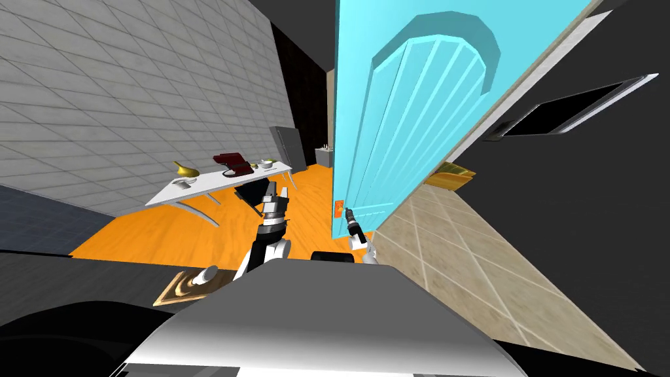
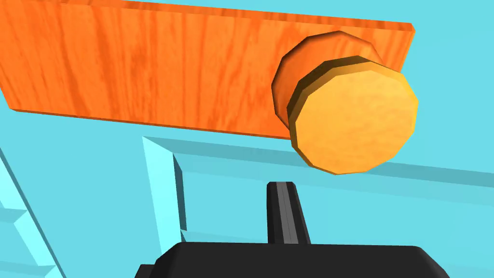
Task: Push the door open
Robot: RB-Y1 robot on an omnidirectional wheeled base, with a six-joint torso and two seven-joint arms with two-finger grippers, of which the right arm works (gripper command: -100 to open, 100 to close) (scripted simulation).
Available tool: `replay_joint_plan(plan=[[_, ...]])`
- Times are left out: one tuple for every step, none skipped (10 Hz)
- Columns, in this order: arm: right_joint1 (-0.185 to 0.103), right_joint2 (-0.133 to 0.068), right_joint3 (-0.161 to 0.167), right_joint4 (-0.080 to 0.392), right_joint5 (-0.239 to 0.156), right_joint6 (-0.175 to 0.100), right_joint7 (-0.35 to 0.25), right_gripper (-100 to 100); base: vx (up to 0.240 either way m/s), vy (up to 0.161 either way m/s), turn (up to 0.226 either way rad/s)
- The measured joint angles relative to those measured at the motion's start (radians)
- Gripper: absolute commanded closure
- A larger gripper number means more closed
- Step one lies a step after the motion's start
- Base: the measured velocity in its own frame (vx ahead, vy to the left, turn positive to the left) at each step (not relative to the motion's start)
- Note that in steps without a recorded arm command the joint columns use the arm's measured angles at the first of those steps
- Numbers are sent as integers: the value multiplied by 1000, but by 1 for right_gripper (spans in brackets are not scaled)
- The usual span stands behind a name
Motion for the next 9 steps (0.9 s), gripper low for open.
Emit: replay_joint_plan(plan=[[12, -7, 18, -15, -4, 5, 3, -100, -130, -76, -93], [23, -7, 37, -18, -6, 1, 9, -100, -119, -79, -124], [33, 1, 55, -26, -8, 2, 19, -100, -91, -59, -136], [45, 2, 76, -33, -12, 1, 25, -100, -84, -43, -115], [53, 7, 94, -46, -16, 5, 30, -100, -86, -35, -124], [75, 11, 116, -69, -20, 9, 36, -100, -88, -41, -112], [91, 19, 136, -84, -23, 10, 41, -100, -101, -32, -79], [107, 32, 154, -100, -25, 13, 49, -100, -117, -25, -158], [124, 56, 175, -119, -26, 20, 60, -100, -53, -8, -31]])
